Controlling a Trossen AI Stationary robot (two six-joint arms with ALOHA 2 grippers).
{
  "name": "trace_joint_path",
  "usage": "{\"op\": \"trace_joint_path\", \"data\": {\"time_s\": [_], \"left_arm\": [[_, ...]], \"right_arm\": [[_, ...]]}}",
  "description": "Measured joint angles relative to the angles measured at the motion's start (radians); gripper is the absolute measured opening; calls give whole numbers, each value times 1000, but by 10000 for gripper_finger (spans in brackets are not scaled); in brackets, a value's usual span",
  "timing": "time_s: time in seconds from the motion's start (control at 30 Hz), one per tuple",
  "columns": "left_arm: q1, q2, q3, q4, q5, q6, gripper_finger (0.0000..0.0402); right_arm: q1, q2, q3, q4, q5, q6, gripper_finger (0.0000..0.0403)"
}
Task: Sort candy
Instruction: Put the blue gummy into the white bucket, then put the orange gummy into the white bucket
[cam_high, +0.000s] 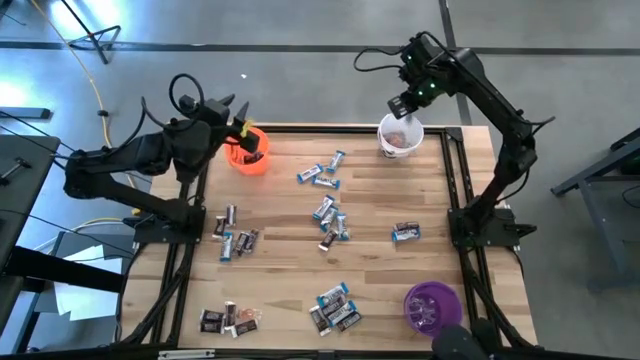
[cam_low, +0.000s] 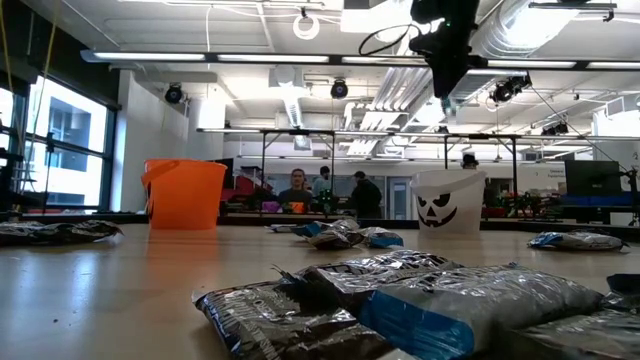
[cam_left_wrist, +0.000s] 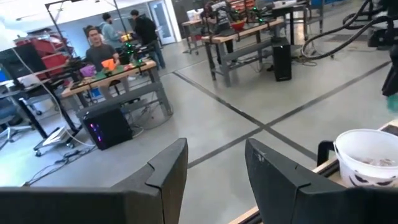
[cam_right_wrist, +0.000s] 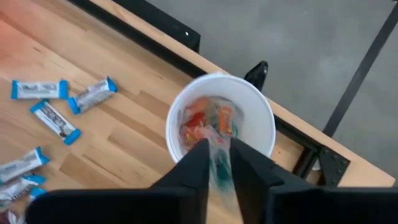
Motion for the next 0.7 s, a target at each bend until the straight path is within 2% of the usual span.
{"op": "trace_joint_path", "data": {"time_s": [0.23, 0.3, 0.4, 0.5, 0.6, 0.7], "left_arm": [[30, -12, 0, -1, 94, 5, 149], [33, -14, 0, -7, 157, -11, 149], [33, -13, 0, -78, 357, -87, 149], [32, -12, 0, -203, 574, -228, 149], [26, 1, 0, -343, 729, -426, 149], [-12, 23, 0, -449, 847, -599, 149]], "right_arm": [[0, 0, 0, -30, 2, -10, 145], [0, 0, 0, -51, -6, 10, 156], [15, 0, 0, -101, -96, 15, 164], [62, 0, 0, -140, -202, 15, 164], [143, -2, 1, -136, -270, 27, 165], [256, -11, 1, -137, -287, 44, 165]]}}
